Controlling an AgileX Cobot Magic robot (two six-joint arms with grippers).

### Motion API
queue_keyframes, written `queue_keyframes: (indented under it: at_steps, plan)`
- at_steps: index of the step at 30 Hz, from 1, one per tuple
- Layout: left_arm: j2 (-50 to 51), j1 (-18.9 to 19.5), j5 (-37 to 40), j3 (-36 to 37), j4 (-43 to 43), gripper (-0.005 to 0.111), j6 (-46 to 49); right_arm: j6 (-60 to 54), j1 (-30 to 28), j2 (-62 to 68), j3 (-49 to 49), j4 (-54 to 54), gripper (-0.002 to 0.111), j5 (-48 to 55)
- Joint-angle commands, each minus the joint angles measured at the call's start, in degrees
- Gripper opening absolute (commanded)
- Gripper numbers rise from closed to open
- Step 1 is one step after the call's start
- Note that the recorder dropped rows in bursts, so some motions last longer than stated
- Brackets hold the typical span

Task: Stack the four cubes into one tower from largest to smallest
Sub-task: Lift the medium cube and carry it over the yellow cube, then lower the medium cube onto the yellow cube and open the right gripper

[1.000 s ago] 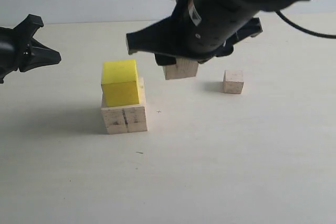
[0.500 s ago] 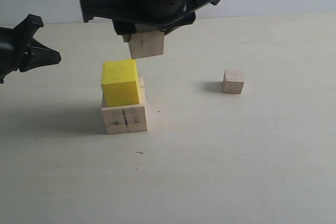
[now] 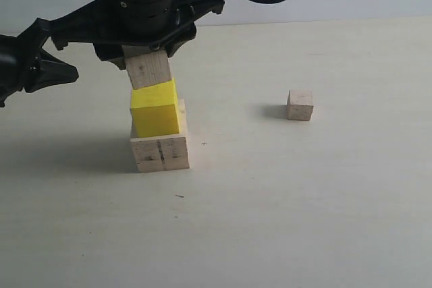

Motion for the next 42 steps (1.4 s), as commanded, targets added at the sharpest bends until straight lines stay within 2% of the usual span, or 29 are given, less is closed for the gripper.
queue_keyframes:
  at_steps: [1, 29, 35, 42]
  plan:
    - [-0.47, -0.15, -0.08, 0.22, -0.93, 0.0, 0.29, -0.19, 0.04, 1.89, -3.27, -0.05, 0.0, 1.5]
    - [-0.47, -0.15, 0.5, 0.22, -0.92, 0.0, 0.29, 9.88, -0.09, 4.62, -3.83, -1.83, 0.0, 3.16]
    - [-0.47, -0.15, 0.77, 0.22, -0.92, 0.0, 0.29, 8.96, -0.63, 4.62, -3.83, 1.04, 0.0, 3.31]
    - [-0.47, -0.15, 0.8, 0.22, -1.03, 0.0, 0.29, 9.0, -0.9, 4.6, -3.83, -0.67, 0.0, 2.77]
